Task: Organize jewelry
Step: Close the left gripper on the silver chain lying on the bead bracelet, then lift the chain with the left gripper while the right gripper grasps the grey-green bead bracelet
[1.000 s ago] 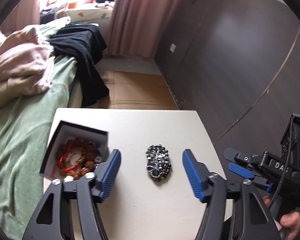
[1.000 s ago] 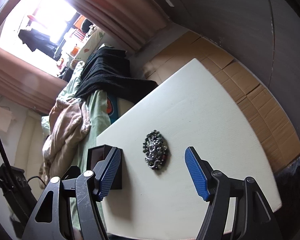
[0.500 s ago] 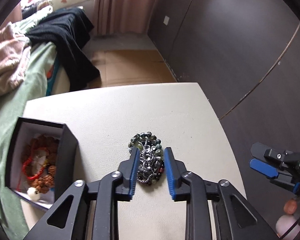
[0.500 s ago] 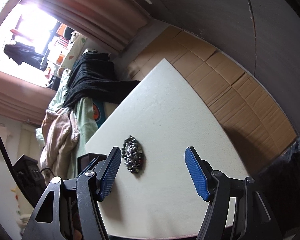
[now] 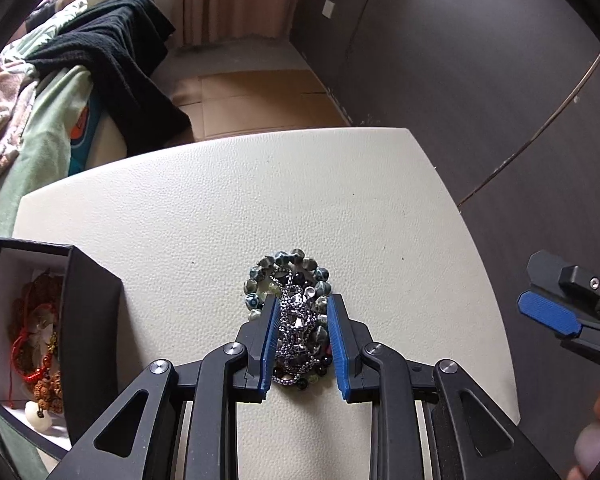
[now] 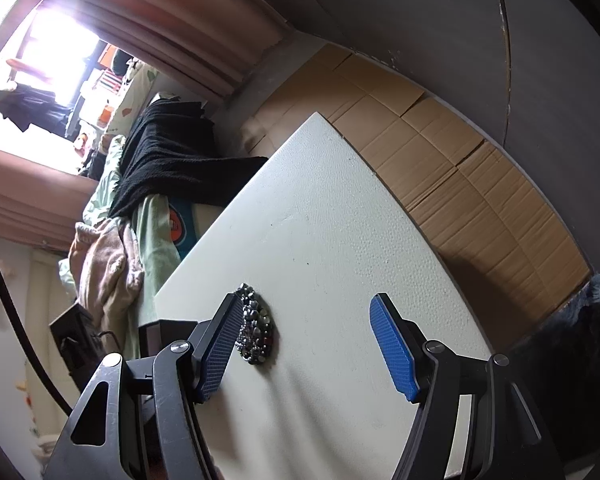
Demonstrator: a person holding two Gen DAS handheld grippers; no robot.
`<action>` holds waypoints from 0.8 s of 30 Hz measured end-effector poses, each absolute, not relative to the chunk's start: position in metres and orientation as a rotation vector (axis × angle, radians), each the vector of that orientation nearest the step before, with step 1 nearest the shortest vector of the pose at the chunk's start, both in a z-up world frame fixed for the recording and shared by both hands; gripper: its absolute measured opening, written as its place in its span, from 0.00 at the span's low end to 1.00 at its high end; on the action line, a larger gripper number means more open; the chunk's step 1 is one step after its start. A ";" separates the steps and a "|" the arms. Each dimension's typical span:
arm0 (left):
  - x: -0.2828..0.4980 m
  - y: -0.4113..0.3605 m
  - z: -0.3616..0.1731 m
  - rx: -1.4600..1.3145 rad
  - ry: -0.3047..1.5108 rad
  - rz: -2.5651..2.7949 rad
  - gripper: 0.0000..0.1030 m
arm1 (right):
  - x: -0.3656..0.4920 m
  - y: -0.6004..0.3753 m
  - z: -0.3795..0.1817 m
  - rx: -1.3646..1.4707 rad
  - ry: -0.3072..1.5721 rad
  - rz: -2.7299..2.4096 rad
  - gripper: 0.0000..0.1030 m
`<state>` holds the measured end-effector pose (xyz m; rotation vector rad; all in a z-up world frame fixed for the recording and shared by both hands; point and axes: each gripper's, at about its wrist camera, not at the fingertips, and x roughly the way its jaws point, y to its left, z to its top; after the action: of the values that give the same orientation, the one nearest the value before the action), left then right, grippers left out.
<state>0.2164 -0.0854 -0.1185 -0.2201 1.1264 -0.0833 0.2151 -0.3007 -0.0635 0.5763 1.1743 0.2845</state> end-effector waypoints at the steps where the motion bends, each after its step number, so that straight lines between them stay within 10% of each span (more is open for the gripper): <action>1: 0.218 -0.085 -0.121 -0.215 1.131 -0.075 0.25 | 0.216 -0.300 -0.064 0.575 1.175 0.285 0.66; 24: 0.200 -0.067 -0.100 -0.270 1.053 -0.120 0.12 | 0.218 -0.287 -0.070 0.531 1.205 0.294 0.66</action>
<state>0.1996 -0.0669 -0.1002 -0.2703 1.0530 -0.1200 0.2181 -0.2875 -0.0700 0.5307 1.2049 0.2936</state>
